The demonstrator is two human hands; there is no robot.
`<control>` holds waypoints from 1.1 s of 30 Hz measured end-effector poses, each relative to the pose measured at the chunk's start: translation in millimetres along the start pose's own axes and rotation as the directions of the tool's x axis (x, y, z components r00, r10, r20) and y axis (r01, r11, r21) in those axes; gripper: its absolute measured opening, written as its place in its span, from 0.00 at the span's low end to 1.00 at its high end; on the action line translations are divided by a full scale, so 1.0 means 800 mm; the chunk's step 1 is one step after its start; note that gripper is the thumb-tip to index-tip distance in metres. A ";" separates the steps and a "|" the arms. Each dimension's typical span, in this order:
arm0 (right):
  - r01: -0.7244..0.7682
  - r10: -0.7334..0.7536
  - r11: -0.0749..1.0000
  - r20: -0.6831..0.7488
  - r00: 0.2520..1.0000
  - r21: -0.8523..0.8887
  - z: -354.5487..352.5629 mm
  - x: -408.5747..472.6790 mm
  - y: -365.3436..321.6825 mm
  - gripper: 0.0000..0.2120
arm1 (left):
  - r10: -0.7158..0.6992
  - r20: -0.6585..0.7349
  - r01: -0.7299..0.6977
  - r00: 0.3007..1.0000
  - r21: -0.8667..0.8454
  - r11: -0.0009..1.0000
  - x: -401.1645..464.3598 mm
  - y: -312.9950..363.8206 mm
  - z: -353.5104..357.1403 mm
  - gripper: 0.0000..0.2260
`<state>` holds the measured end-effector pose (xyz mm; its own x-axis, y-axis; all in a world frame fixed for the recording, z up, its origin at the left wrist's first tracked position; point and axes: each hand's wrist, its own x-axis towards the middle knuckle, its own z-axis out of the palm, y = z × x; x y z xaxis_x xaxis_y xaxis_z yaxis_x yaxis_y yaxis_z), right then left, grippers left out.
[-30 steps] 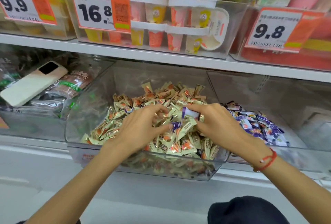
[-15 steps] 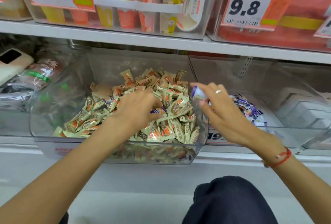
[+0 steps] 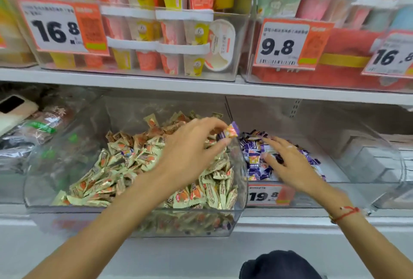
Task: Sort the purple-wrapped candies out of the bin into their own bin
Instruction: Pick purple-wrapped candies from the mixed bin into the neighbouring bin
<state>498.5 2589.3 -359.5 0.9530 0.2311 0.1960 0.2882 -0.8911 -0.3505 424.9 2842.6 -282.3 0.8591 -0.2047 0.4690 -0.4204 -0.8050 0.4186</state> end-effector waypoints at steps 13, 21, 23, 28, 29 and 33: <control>0.275 -0.196 0.943 -0.356 0.914 0.188 -0.058 -0.059 -0.070 0.10 | 0.095 -0.091 -0.072 0.991 0.231 0.970 0.006 -0.027 0.003 0.15; 0.572 -0.577 0.817 0.107 0.809 0.080 -0.005 0.036 -0.257 0.10 | -0.144 -0.460 0.371 0.876 0.452 0.811 -0.116 -0.193 -0.103 0.14; 0.611 -0.603 0.791 0.194 0.774 0.021 0.026 0.078 -0.291 0.12 | -0.252 -0.452 0.442 0.856 0.385 0.811 -0.127 -0.207 -0.104 0.18; 0.599 -0.530 0.800 0.429 0.731 -0.031 0.105 0.164 -0.349 0.14 | -0.416 -0.491 0.552 0.765 0.168 0.817 -0.131 -0.208 -0.099 0.17; 0.592 -0.490 0.804 0.500 0.714 -0.056 0.119 0.171 -0.356 0.16 | -0.418 -0.500 0.555 0.759 0.160 0.816 -0.132 -0.208 -0.097 0.17; 0.606 -0.440 0.780 0.550 0.710 -0.157 0.153 0.175 -0.364 0.11 | -0.423 -0.509 0.560 0.749 0.145 0.816 -0.133 -0.207 -0.097 0.17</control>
<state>559.4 2929.1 -342.1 0.6009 0.7711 -0.2106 0.7873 -0.6165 -0.0109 380.4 3040.6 -341.1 0.6730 0.4711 0.5702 0.1805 -0.8522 0.4910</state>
